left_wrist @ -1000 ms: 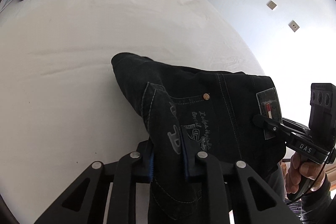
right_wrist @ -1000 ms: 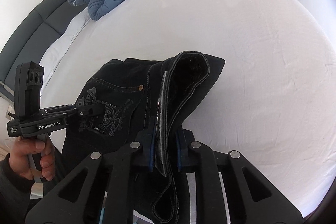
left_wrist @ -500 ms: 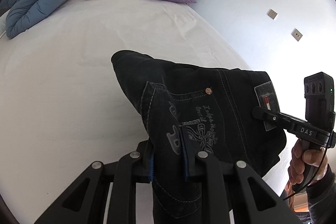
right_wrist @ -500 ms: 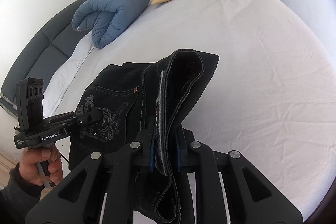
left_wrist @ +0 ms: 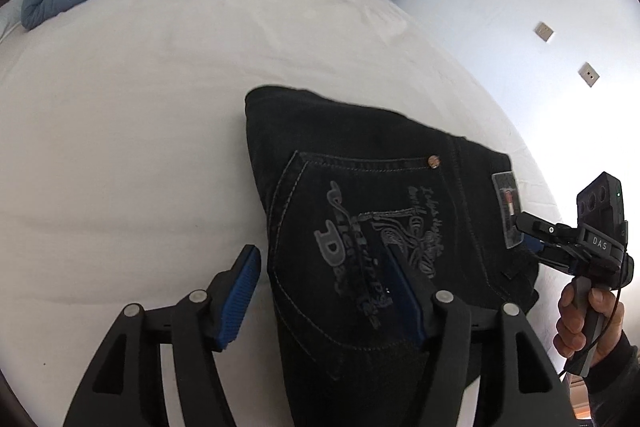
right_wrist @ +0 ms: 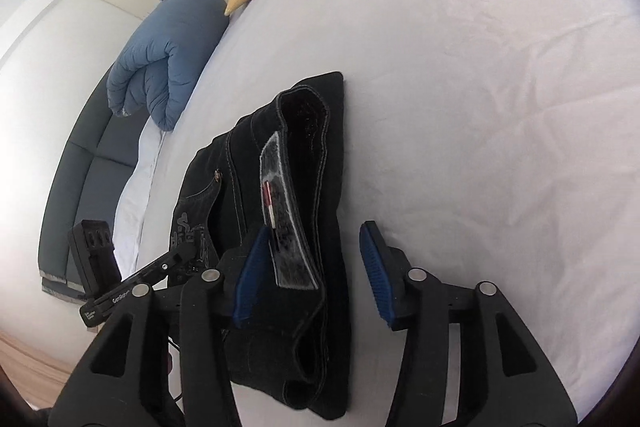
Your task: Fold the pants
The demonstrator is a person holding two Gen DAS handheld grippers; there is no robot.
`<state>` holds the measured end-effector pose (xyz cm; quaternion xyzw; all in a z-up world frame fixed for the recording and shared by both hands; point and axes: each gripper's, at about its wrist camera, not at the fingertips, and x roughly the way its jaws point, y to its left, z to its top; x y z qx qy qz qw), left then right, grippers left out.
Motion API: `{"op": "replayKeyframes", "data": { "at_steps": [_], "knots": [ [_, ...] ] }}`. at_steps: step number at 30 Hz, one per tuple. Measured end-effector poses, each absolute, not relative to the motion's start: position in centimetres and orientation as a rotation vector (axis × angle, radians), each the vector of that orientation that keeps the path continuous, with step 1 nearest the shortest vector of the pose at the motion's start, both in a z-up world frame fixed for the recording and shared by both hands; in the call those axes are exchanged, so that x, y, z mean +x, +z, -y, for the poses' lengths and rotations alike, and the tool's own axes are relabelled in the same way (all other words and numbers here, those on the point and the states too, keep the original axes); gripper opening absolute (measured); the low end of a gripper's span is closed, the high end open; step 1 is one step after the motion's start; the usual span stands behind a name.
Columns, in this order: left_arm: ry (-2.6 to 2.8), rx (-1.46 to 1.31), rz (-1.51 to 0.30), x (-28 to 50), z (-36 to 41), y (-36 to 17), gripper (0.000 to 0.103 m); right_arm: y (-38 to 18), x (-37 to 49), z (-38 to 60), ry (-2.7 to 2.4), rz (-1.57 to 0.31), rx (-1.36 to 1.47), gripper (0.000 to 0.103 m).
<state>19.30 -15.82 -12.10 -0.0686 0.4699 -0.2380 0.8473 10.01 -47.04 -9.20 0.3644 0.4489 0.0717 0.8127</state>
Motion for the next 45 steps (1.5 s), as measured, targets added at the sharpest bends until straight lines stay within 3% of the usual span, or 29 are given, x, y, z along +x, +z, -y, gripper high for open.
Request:
{"op": "replayKeyframes", "data": {
  "at_steps": [1,2,3,10,11,12,15,20,23,29,35,40,45],
  "knots": [
    [-0.505,-0.157,-0.949,18.3,15.4,-11.0,0.079,-8.2,8.8,47.1,0.129,-0.934,0.762,0.057],
    [-0.5,-0.162,-0.911,17.5,15.3,-10.0,0.097,-7.1,7.3,46.8,0.113,-0.91,0.737,0.058],
    [-0.487,-0.162,-0.859,16.1,14.9,-8.7,0.103,-5.9,6.1,46.3,0.097,-0.887,0.705,0.059],
    [-0.379,0.046,-0.421,4.2,14.7,1.9,0.103,6.3,-4.2,41.8,-0.051,-0.601,0.371,0.059],
    [-0.346,0.064,-0.35,2.7,14.8,3.6,0.103,8.2,-5.2,41.0,-0.068,-0.55,0.341,0.064],
    [-0.311,0.07,-0.296,1.9,14.8,5.1,0.103,10.6,-6.4,40.3,-0.091,-0.476,0.308,0.077],
    [-0.235,0.036,-0.239,0.2,14.0,9.6,0.103,16.9,-10.7,38.8,-0.158,-0.238,0.243,0.102],
    [-0.358,-0.012,-0.206,-3.9,11.9,15.0,0.103,24.6,-16.6,36.0,-0.208,0.023,0.107,0.103],
    [-0.375,0.007,-0.118,-6.5,11.9,17.0,0.103,28.0,-19.1,34.8,-0.208,0.027,0.041,0.103],
    [-0.339,0.039,-0.131,-10.2,10.5,19.2,0.103,32.7,-24.1,33.8,-0.242,0.084,0.002,0.103],
    [-0.261,0.14,-0.192,-11.4,11.5,19.1,0.103,35.0,-25.9,31.0,-0.233,0.004,-0.045,0.103],
    [-0.183,0.065,-0.314,-9.6,11.1,17.8,0.103,34.9,-26.3,29.0,-0.219,-0.052,-0.041,0.103],
    [-0.13,0.04,-0.481,-7.2,11.6,13.9,0.103,30.5,-22.8,29.2,-0.228,-0.204,0.008,0.103]
  ]
}}
